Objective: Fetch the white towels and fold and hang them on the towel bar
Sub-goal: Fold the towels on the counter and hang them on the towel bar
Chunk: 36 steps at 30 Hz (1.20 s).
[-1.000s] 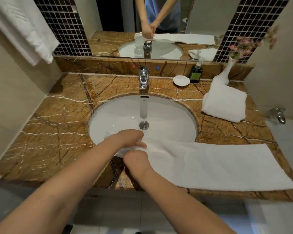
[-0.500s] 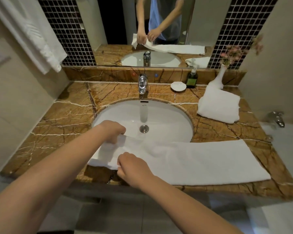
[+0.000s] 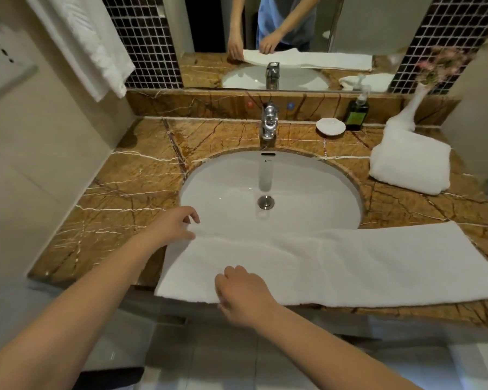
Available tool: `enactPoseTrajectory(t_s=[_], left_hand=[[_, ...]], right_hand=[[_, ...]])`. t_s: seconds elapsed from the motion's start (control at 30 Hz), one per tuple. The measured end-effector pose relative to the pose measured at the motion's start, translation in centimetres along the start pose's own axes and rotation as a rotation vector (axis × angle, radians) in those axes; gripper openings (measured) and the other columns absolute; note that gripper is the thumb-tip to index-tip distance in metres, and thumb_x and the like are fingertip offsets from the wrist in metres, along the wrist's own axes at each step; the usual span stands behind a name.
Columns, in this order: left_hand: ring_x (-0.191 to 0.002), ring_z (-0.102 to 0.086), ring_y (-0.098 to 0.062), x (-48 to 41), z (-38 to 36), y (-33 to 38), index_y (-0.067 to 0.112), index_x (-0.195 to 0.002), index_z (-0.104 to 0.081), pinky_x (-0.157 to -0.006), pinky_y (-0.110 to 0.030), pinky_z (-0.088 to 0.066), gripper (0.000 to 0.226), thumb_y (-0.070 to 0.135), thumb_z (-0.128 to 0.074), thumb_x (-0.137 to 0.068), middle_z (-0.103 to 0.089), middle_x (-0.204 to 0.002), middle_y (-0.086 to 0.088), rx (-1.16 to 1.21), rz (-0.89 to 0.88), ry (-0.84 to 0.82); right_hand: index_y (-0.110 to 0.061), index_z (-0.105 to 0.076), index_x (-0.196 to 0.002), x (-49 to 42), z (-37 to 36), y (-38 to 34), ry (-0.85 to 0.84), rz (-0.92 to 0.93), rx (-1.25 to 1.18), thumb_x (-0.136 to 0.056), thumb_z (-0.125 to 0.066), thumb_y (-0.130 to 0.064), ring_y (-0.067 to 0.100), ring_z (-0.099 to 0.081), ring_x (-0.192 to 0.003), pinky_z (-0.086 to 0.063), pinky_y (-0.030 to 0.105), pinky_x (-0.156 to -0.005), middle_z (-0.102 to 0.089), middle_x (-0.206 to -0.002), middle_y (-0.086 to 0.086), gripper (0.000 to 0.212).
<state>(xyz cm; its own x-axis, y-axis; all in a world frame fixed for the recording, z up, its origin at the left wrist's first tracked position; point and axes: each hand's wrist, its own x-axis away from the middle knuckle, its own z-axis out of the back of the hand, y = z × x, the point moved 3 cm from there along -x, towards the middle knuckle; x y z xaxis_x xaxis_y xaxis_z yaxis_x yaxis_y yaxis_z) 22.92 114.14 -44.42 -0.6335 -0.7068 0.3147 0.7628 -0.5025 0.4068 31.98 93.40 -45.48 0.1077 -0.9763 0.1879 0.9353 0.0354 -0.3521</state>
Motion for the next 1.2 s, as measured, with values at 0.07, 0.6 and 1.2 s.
enactPoseTrajectory(t_s=[0.07, 0.6, 1.2], left_hand=[[-0.097, -0.057, -0.016, 0.5, -0.4, -0.7, 0.03, -0.096, -0.057, -0.079, -0.033, -0.047, 0.032, 0.021, -0.078, -0.074, -0.06, -0.101, 0.003, 0.071, -0.029, 0.055], [-0.068, -0.053, -0.013, 2.1, -2.2, -4.6, 0.02, -0.071, -0.06, -0.067, -0.027, -0.044, 0.024, 0.003, -0.077, -0.074, -0.061, -0.075, 0.001, 0.607, -0.018, 0.266], [-0.068, -0.052, -0.007, 2.8, -2.9, -4.1, 0.021, -0.108, -0.053, -0.054, -0.026, -0.036, 0.035, 0.012, -0.071, -0.079, -0.056, -0.081, 0.008, 0.402, 0.083, 0.319]], right_hand=[[-0.016, -0.059, -0.095, -0.8, 1.2, 0.3, -0.025, -0.069, -0.097, -0.088, -0.056, -0.04, 0.025, -0.055, -0.091, -0.039, 0.032, -0.068, -0.059, -0.1, 0.007, 0.025], [-0.024, -0.06, -0.086, -11.2, 2.1, 5.7, 0.132, -0.377, -0.252, -0.084, -0.057, -0.022, 0.021, -0.059, -0.095, -0.039, 0.029, -0.069, -0.061, -0.095, -0.004, 0.005], [-0.015, -0.062, -0.106, -7.4, 3.1, 9.8, -0.004, -0.444, -0.104, -0.096, -0.04, -0.03, 0.026, -0.059, -0.102, -0.044, 0.033, -0.08, -0.064, -0.111, 0.002, 0.029]])
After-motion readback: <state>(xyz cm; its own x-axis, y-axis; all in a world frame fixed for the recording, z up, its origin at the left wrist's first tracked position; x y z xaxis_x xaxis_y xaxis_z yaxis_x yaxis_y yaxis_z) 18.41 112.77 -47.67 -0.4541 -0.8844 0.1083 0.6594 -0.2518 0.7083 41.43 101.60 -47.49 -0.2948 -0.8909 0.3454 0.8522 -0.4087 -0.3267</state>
